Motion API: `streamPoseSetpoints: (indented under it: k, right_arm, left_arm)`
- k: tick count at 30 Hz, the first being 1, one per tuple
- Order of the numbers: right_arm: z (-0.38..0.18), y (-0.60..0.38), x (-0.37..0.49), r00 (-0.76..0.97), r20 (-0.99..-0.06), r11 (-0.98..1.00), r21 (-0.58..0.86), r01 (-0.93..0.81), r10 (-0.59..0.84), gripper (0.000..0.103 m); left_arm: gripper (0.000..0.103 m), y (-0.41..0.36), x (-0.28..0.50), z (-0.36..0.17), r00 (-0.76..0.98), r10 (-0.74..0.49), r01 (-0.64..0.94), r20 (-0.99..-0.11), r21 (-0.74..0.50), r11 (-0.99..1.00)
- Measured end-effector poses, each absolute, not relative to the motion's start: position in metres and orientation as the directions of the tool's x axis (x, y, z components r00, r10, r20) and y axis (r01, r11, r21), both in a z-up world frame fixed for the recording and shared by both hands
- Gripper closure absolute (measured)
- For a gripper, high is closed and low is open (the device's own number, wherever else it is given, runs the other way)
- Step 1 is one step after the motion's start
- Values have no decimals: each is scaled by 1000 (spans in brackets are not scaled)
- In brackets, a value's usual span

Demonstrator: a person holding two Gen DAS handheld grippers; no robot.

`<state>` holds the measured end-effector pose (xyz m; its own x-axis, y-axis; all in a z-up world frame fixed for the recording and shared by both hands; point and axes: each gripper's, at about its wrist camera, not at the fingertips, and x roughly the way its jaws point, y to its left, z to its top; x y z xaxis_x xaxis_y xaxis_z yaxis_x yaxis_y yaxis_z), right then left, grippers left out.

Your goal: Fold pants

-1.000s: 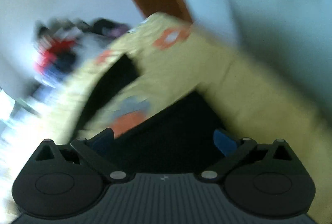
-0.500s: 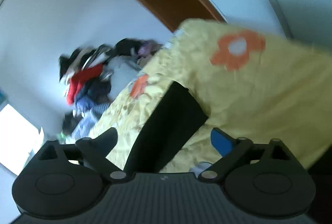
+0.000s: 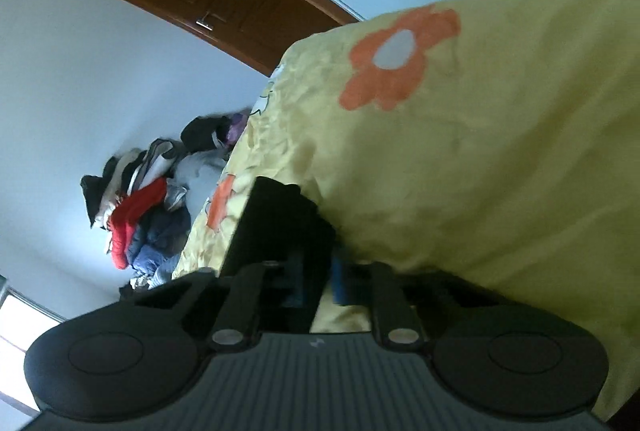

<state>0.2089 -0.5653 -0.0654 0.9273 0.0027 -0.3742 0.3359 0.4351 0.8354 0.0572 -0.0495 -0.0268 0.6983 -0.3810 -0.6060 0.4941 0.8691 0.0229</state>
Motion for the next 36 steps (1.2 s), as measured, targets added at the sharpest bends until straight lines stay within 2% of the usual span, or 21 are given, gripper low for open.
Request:
streamPoseSetpoints:
  k: [3, 11, 15, 18, 25, 29, 36]
  right_arm:
    - [-62, -566, 207, 931, -366, 466, 824, 322, 5, 95]
    - [3, -565, 181, 981, -195, 567, 807, 165, -7, 96]
    - [26, -570, 164, 985, -174, 600, 788, 140, -2, 96]
    - [29, -569, 152, 978, -208, 643, 747, 169, -16, 95]
    - [-19, -582, 142, 916, -399, 604, 722, 336, -33, 93]
    - [-50, -589, 144, 901, -433, 497, 787, 365, 23, 92]
    - [-67, -593, 155, 916, -399, 441, 830, 342, 41, 90]
  left_arm:
    - [0, -49, 57, -27, 698, -381, 494, -606, 23, 869]
    - [0, -49, 57, -27, 698, -381, 494, -606, 23, 869]
    - [0, -50, 57, -27, 698, -381, 494, -607, 23, 869]
    - [0, -51, 57, -27, 700, -376, 494, -607, 31, 869]
    - [0, -51, 57, -27, 701, -375, 493, -607, 33, 869]
    - [0, -51, 57, -27, 700, -375, 494, -608, 32, 869]
    - [0, -51, 57, -27, 700, -375, 494, -608, 32, 869]
